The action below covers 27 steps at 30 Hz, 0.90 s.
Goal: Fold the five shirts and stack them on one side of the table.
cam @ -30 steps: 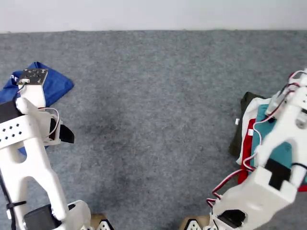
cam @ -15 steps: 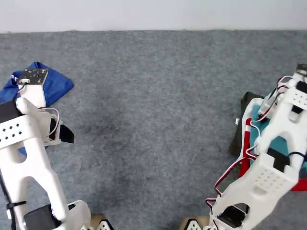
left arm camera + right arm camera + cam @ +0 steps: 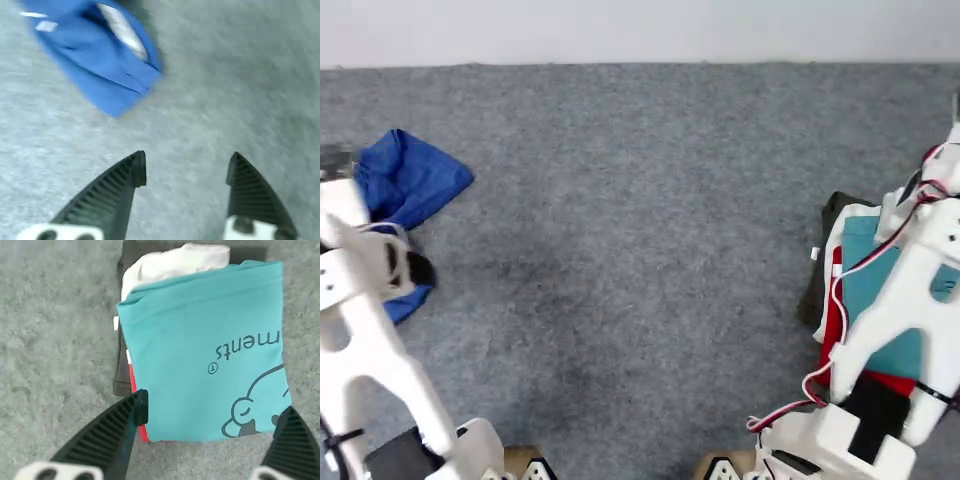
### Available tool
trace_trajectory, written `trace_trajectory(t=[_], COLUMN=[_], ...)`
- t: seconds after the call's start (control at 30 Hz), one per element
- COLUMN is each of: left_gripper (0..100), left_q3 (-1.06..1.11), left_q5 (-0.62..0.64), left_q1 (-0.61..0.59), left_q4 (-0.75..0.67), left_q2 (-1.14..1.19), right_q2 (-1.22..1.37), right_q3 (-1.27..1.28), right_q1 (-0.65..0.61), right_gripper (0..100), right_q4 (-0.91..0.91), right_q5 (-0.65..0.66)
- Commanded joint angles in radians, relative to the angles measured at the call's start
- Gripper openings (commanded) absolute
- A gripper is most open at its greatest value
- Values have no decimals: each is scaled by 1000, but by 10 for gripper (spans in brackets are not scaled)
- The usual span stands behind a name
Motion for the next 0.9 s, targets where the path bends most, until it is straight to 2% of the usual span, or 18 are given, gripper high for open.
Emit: trace_trajectory(t=[0.0,0.2,0.3,0.6,0.87], left_gripper=[268,268,267,266,265], left_q3=[-74,-266,-449,-1198,-1590], left_q5=[28,106,110,278,288], left_q1=[-89,-206,-212,-206,-181], left_q4=[-38,-78,-66,-68,-9], left_q2=[-8,215,396,962,1376], right_q2=[-30,-30,-25,-25,-27], right_q3=[-21,-21,-21,-20,-2], right_q1=[-16,-18,-18,-18,-18], right_gripper=[391,391,391,391,391], right_q4=[48,48,48,50,50], right_q5=[28,32,32,34,28])
